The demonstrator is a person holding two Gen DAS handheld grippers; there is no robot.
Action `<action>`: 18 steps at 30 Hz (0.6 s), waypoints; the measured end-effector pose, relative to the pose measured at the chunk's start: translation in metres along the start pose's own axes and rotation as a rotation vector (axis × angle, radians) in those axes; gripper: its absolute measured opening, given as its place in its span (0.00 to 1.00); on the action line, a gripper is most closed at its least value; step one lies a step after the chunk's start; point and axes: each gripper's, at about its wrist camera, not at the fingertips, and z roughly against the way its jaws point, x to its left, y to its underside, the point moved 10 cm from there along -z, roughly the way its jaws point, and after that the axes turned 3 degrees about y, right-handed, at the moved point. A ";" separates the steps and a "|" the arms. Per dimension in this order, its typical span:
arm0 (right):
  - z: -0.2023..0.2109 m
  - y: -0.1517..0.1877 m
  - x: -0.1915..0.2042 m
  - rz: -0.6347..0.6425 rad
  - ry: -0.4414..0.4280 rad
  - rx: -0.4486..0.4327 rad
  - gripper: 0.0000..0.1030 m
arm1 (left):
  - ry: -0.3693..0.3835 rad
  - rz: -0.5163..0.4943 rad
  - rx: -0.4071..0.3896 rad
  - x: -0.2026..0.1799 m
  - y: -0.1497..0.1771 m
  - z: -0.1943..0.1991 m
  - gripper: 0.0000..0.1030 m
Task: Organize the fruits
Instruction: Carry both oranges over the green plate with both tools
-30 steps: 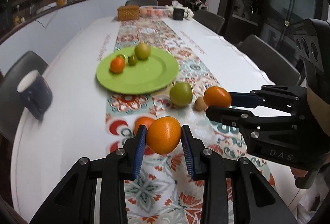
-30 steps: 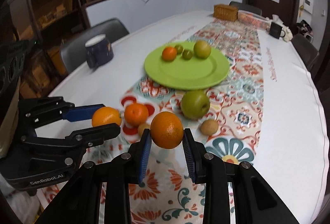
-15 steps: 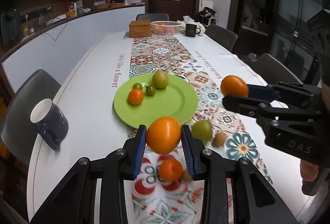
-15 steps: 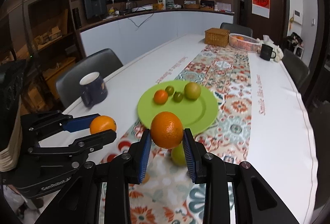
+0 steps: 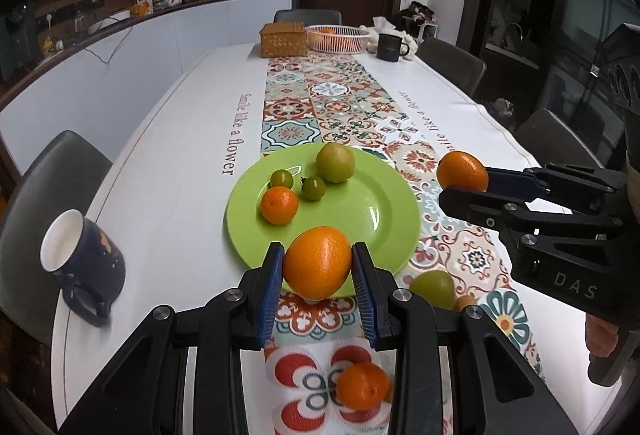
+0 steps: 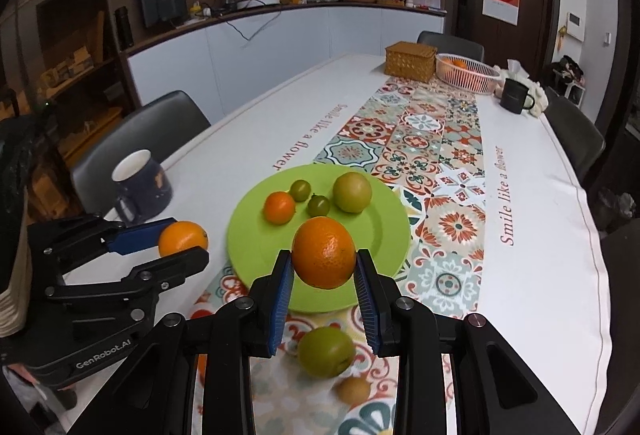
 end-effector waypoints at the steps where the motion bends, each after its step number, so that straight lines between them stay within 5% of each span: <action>1: -0.004 0.000 -0.001 -0.003 -0.003 0.008 0.31 | 0.002 0.001 0.005 0.000 -0.001 -0.003 0.33; 18: -0.081 0.025 -0.004 -0.009 -0.038 0.164 0.31 | 0.008 0.015 0.137 0.016 0.014 -0.072 0.33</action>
